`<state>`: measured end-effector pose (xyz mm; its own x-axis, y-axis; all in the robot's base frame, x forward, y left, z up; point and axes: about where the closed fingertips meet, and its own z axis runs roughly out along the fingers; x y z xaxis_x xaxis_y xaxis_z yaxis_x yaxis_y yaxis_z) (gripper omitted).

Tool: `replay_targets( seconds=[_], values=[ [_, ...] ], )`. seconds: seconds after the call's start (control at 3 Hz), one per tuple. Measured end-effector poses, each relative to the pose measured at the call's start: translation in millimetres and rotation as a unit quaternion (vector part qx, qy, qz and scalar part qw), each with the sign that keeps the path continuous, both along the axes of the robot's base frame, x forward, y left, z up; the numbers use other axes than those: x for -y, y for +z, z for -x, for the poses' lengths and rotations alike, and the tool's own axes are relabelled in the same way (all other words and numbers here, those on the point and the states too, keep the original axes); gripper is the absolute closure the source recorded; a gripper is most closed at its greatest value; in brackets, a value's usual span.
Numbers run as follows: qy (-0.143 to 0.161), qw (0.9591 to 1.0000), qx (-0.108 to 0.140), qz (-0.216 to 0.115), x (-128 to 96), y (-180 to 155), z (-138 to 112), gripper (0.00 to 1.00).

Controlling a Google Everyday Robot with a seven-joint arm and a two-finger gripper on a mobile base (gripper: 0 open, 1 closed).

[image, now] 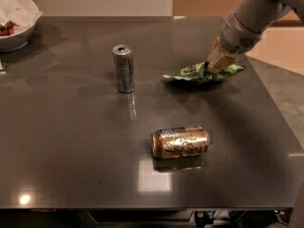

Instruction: Move green jalapeno chip bag near orange can

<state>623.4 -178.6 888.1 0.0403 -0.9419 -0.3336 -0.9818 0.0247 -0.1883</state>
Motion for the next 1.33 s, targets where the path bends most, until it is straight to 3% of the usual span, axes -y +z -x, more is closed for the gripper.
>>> replay_targets(
  seconds=[1.0, 1.33],
  values=[
    [0.06, 0.9978, -0.016, -0.024, -21.2, 5.5, 80.3, 1.0],
    [0.07, 0.9968, -0.02, -0.035, -27.3, 5.9, 92.4, 0.82]
  ],
)
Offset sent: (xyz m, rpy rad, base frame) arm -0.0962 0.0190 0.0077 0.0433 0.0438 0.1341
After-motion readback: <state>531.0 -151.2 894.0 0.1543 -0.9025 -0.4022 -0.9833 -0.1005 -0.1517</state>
